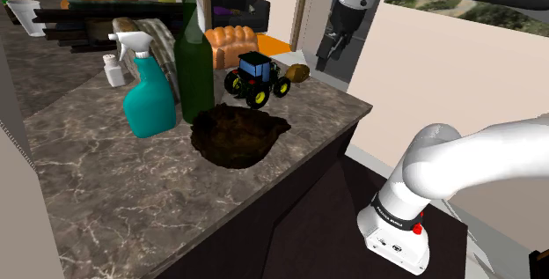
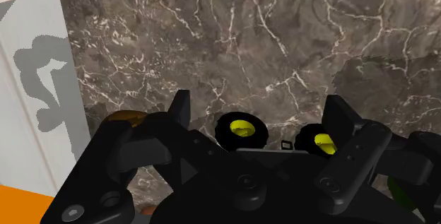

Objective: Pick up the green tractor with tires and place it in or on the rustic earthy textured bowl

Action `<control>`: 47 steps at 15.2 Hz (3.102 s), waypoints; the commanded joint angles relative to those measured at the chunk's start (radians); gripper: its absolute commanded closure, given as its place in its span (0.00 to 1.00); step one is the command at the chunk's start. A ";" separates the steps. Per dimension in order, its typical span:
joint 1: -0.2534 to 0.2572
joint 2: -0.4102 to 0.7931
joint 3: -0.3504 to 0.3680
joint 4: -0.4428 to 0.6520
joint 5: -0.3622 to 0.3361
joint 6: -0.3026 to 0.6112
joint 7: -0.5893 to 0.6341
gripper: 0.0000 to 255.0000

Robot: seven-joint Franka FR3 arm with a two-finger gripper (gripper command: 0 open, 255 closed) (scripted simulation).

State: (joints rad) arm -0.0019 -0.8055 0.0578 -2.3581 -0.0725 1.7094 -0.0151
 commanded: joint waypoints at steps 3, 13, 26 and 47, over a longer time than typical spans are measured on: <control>-0.001 0.115 0.011 0.085 0.016 -0.013 0.018 0.00; 0.001 0.676 0.049 0.589 0.079 -0.172 0.102 0.00; 0.002 0.668 0.048 0.477 0.083 -0.075 0.102 0.00; 0.002 0.680 0.048 0.599 0.081 -0.184 0.103 1.00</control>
State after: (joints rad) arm -0.0002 -0.1281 0.1054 -1.7740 0.0089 1.5350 0.0870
